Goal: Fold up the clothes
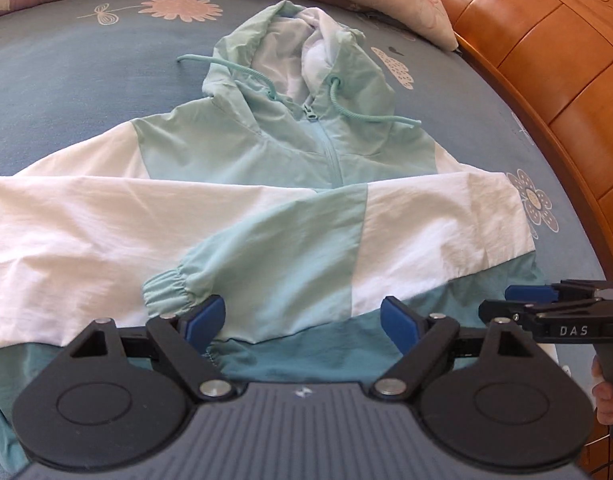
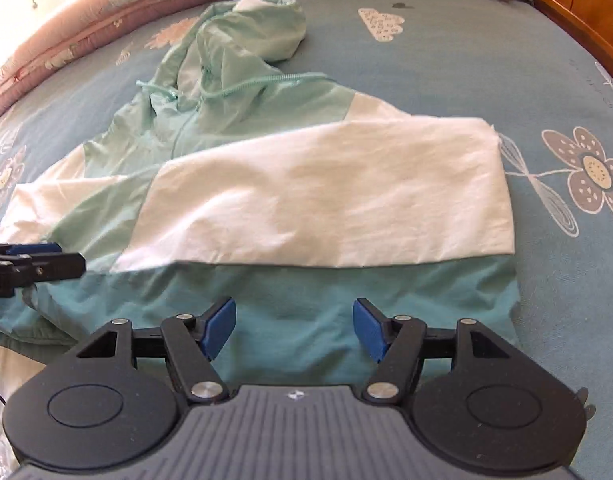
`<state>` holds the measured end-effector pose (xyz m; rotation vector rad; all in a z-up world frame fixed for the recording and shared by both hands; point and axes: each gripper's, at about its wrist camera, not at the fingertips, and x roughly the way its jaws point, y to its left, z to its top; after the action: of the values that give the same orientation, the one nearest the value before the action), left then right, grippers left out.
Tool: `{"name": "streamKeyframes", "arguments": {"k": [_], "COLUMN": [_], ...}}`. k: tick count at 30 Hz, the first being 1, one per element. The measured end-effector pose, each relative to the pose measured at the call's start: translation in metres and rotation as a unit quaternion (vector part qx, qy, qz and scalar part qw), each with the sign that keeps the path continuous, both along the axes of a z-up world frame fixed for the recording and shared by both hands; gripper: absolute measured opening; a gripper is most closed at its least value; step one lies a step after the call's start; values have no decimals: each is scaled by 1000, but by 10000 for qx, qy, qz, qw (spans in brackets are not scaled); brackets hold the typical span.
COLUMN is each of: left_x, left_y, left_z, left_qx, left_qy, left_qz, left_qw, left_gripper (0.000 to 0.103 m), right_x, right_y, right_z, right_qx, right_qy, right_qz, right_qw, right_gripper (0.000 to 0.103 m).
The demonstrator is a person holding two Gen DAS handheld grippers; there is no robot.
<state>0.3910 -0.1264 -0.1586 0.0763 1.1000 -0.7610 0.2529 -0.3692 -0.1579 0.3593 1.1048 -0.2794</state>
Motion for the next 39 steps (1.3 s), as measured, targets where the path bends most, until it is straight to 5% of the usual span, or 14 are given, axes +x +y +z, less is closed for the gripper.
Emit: {"name": "streamKeyframes", "arguments": {"k": [3,8,14,20,33,39], "left_x": [7,1,14,28,76,97], "left_y": [-1,-1,-6,1,-8,-23], "left_z": [4,28,-13,-12,38,38], "left_qx": [-26,-512,-278,-521,-826,-1013], "left_qy": [-51,-269,302,663,115,105], "left_qz": [-8,-133,-106,78,25,45], "left_qw": [10000,9982,9991,9964,9965,9948], "left_gripper": [78,83,84,85,85,84], "right_x": [0,12,61,70,94,130], "right_y": [6,20,42,31,-53,-69], "right_z": [-2,33,22,3,47,59], "right_qx": [-108,-189,53,416,941,846], "right_qy": [173,-353,-477,-292,-935,-1243], "right_qz": [31,376,938,743,-124,62], "right_qw": [9998,9985,9944,9959,9911,9886], "right_gripper": [70,70,72,74,74,62]}}
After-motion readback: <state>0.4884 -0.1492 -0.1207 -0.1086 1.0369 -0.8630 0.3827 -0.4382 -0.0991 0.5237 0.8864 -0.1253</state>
